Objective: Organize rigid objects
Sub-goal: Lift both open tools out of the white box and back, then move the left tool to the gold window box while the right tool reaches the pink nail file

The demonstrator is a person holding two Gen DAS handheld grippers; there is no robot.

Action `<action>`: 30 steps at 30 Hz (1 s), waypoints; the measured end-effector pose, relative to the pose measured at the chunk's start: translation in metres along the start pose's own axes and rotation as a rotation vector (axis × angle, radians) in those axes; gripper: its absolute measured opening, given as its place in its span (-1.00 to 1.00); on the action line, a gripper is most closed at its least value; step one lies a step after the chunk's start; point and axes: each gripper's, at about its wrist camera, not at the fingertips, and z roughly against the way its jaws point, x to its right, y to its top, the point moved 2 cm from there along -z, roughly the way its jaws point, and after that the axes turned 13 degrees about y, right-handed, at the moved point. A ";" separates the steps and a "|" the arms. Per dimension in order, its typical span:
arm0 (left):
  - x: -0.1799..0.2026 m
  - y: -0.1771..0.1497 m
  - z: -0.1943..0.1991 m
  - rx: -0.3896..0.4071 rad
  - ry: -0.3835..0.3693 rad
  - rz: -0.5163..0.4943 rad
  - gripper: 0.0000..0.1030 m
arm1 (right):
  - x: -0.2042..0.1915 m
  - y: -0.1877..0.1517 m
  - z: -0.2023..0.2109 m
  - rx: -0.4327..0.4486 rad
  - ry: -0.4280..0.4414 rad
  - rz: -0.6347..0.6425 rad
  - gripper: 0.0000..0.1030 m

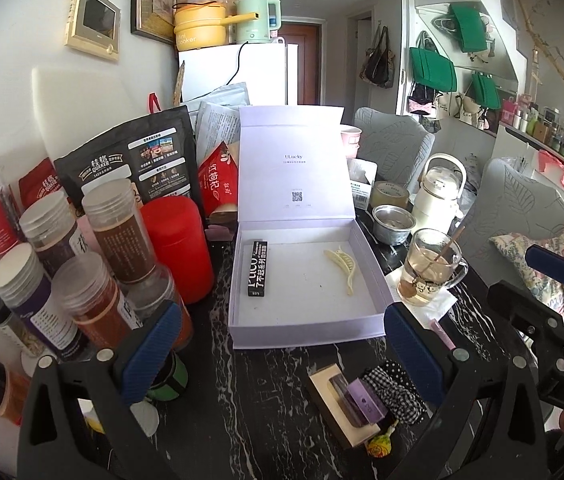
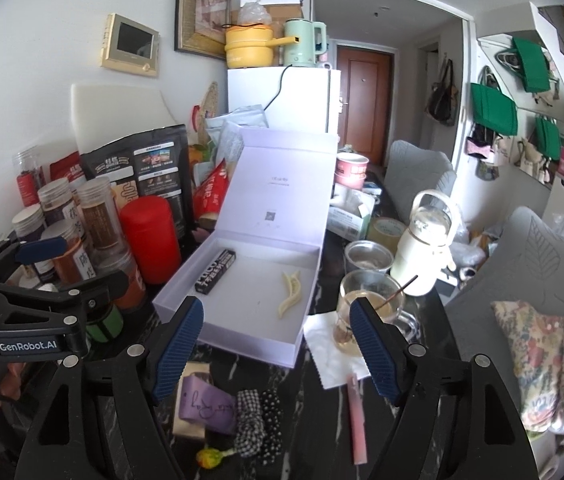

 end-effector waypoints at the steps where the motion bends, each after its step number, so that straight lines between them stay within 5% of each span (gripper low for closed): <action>1: 0.000 -0.003 0.002 0.001 -0.002 -0.001 1.00 | -0.001 -0.002 0.002 0.001 0.000 0.000 0.48; 30: 0.009 -0.078 -0.008 -0.112 -0.035 -0.050 1.00 | 0.010 -0.084 0.008 -0.044 0.014 -0.109 0.49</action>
